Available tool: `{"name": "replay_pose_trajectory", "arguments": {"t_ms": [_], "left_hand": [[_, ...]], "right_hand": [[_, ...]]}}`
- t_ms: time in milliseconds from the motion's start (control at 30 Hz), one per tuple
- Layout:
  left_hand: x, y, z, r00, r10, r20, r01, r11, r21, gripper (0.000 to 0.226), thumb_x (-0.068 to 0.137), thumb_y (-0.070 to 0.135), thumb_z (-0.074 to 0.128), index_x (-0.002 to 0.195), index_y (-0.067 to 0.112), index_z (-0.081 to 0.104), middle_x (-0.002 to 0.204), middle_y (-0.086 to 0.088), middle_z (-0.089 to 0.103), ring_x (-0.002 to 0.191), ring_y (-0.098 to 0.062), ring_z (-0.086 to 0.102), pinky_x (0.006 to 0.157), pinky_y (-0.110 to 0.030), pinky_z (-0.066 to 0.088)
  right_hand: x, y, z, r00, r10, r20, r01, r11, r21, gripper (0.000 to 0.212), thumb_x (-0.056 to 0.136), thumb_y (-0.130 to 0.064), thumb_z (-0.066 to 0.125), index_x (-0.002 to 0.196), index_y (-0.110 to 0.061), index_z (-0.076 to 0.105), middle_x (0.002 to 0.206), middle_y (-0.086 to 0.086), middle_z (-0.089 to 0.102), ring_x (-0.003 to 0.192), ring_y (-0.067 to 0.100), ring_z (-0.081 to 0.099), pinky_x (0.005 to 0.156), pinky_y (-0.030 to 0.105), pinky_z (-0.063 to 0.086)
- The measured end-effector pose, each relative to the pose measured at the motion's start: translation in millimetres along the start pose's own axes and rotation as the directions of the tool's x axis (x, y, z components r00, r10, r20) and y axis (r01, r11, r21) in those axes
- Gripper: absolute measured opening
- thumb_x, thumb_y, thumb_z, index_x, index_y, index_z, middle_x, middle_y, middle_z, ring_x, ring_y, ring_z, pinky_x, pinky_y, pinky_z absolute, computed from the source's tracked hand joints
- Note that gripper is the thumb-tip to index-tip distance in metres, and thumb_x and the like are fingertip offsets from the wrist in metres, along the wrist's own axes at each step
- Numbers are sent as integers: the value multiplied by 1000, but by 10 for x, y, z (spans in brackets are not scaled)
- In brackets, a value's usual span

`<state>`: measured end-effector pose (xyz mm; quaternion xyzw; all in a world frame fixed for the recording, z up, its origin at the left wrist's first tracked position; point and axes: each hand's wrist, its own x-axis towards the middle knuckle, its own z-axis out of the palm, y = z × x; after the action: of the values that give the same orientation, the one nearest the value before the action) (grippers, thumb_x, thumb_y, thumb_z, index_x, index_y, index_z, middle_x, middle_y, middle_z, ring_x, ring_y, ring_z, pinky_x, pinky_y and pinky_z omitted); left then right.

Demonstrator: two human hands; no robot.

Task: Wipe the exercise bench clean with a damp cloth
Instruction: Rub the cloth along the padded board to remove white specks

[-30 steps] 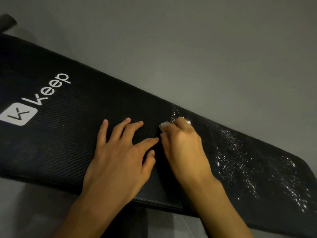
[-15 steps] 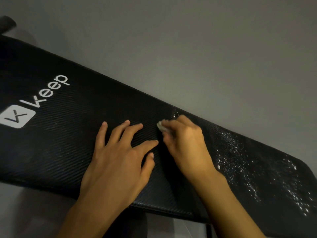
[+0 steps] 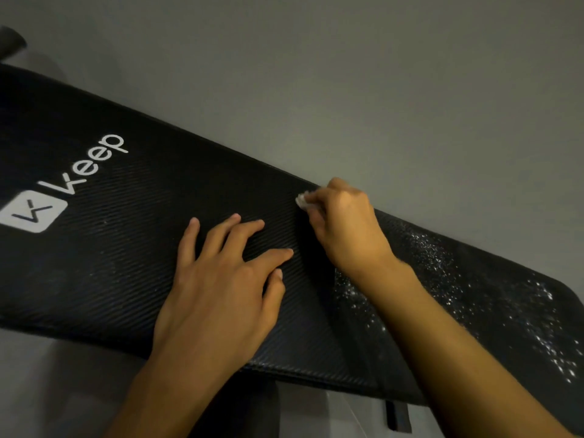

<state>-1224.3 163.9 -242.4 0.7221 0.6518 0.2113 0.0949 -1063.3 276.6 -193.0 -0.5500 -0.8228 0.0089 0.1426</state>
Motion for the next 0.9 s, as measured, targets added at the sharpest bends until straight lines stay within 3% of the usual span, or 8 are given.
{"name": "replay_pose_trajectory", "arguments": {"t_ms": [67, 233, 400, 500, 633, 767, 833, 900], "left_hand": [[-2, -5, -1, 1000, -4, 0, 4, 1000, -5, 46, 92, 44, 36, 127, 44, 66, 148, 0, 55, 144, -25, 42, 122, -62, 20], [-7, -20, 4, 1000, 0, -13, 0, 999, -36, 47, 93, 43, 35, 127, 43, 67, 147, -1, 56, 144, -25, 44, 121, -62, 22], [0, -17, 7, 999, 10, -39, -12, 998, -57, 41, 94, 45, 42, 124, 42, 70, 146, 0, 56, 144, -24, 43, 122, -62, 20], [10, -12, 25, 998, 23, -61, -26, 998, -60, 32, 97, 41, 51, 120, 41, 72, 144, -2, 58, 143, -27, 44, 121, -63, 20], [2, 44, 0, 998, 23, -52, -27, 998, -62, 30, 91, 37, 59, 116, 37, 75, 139, -4, 62, 140, -32, 46, 120, -66, 20], [-61, 116, 37, 998, 57, -41, -57, 998, -2, 30, 86, 27, 66, 113, 30, 77, 129, -11, 68, 130, -37, 57, 113, -69, 33], [-63, 195, 18, 999, 38, 5, -38, 999, 16, 34, 85, 28, 65, 117, 31, 75, 132, -14, 65, 132, -39, 55, 112, -71, 33], [-12, 315, 3, 999, 10, 49, -11, 1000, 17, 39, 91, 36, 56, 128, 37, 68, 146, -12, 55, 143, -37, 42, 118, -71, 22]], "right_hand": [[-404, -147, -106, 998, -41, 48, 40, 999, 22, 21, 99, -21, 58, 113, -14, 72, 98, 0, 57, 80, 17, 61, 73, 29, 54], [-1370, -459, -221, 996, -81, 44, 75, 989, 129, 25, 99, -29, 51, 107, -21, 72, 85, -4, 54, 68, 15, 59, 56, 34, 53], [-1865, -523, -236, 996, -81, -49, 86, 989, 124, 16, 90, -26, 60, 96, -27, 75, 82, -7, 56, 66, 14, 58, 59, 24, 50], [-1881, -469, -302, 997, -77, 15, 74, 987, 142, 16, 92, -28, 58, 96, -26, 74, 83, -6, 54, 69, 14, 60, 61, 25, 51], [-1572, -240, -330, 1000, -3, 7, 2, 993, 118, 18, 98, -21, 56, 108, -16, 70, 93, -1, 56, 78, 19, 60, 65, 40, 55], [-1547, -204, -324, 1000, -24, -16, 26, 993, 117, 16, 98, -21, 60, 109, -17, 72, 92, -5, 54, 78, 15, 60, 66, 34, 56], [-1747, -277, -318, 998, -61, 14, 57, 984, 172, 17, 96, -22, 62, 110, -20, 72, 95, -6, 57, 83, 14, 64, 70, 31, 56], [-1841, -309, -337, 997, -78, 26, 70, 974, 214, 16, 94, -23, 63, 107, -21, 72, 94, -5, 59, 82, 15, 65, 70, 32, 56]]}}
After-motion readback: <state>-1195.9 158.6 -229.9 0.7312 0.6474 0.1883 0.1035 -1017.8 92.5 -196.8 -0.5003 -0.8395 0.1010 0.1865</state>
